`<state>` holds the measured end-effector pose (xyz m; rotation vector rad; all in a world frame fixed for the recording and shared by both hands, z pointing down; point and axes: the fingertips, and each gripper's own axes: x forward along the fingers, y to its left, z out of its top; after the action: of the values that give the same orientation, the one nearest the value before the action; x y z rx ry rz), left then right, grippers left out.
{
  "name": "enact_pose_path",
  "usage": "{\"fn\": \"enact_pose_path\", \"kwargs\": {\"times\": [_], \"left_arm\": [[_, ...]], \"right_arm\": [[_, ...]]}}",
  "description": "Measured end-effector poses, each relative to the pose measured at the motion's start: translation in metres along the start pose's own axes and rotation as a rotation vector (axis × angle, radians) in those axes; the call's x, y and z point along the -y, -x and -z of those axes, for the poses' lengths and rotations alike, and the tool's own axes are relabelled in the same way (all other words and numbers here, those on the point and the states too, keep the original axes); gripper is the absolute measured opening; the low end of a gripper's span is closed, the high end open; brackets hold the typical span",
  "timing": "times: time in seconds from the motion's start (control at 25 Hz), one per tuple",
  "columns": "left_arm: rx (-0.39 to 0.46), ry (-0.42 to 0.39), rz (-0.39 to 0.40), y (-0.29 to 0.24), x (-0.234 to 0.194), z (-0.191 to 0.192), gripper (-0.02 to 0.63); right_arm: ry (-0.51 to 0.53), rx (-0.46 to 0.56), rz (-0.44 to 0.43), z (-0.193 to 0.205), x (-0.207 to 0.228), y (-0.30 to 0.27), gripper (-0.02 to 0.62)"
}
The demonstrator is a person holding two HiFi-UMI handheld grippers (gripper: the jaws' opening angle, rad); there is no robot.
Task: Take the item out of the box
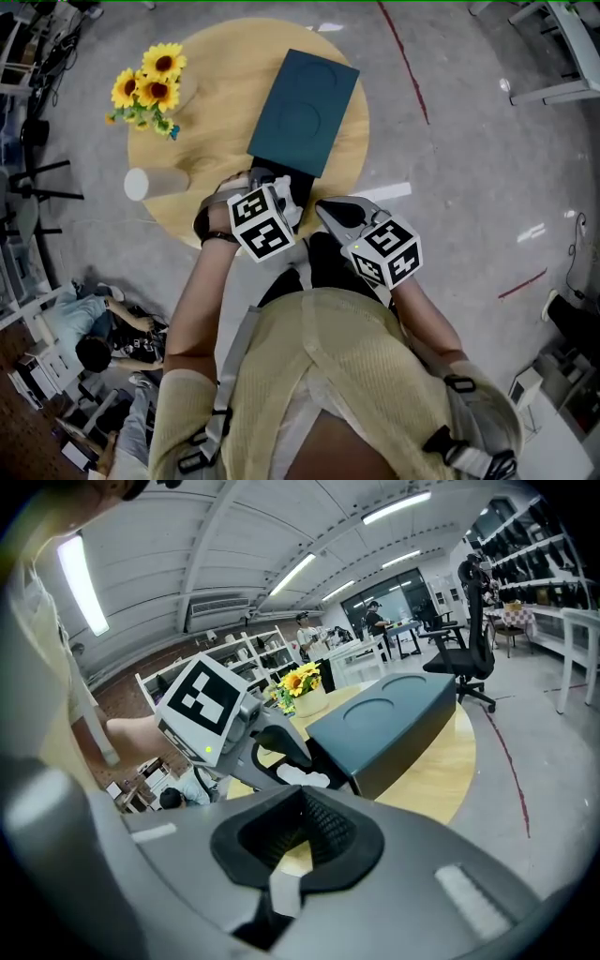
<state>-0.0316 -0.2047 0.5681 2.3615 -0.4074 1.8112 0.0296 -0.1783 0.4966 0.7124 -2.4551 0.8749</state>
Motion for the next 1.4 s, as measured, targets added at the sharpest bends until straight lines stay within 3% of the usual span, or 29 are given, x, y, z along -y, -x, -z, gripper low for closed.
{"fn": "enact_pose_path", "kwargs": {"times": [0.32,0.56,0.84,1.08,1.4], "left_arm": [[-0.045,0.034,0.037,-0.009,0.003,0.001,0.209],[-0.075,0.086,0.111,-0.015,0.006,0.005,0.197],[-0.09,0.097,0.16,-0.015,0.011,0.004,0.144],[-0.037,0.125,0.138,-0.01,0.012,0.004,0.113],[0.074,0.118,0.043,0.006,0.006,0.004,0.063]], "right_arm": [[-0.004,0.008,-0.025,0.0,0.006,0.0,0.003],[0.001,0.003,-0.046,0.001,0.005,-0.001,0.004],[0.019,0.011,-0.062,-0.003,0.007,0.002,0.003],[0.032,0.023,-0.049,-0.007,0.005,0.006,0.003],[0.042,0.047,-0.001,-0.007,-0.012,0.006,0.004]]}}
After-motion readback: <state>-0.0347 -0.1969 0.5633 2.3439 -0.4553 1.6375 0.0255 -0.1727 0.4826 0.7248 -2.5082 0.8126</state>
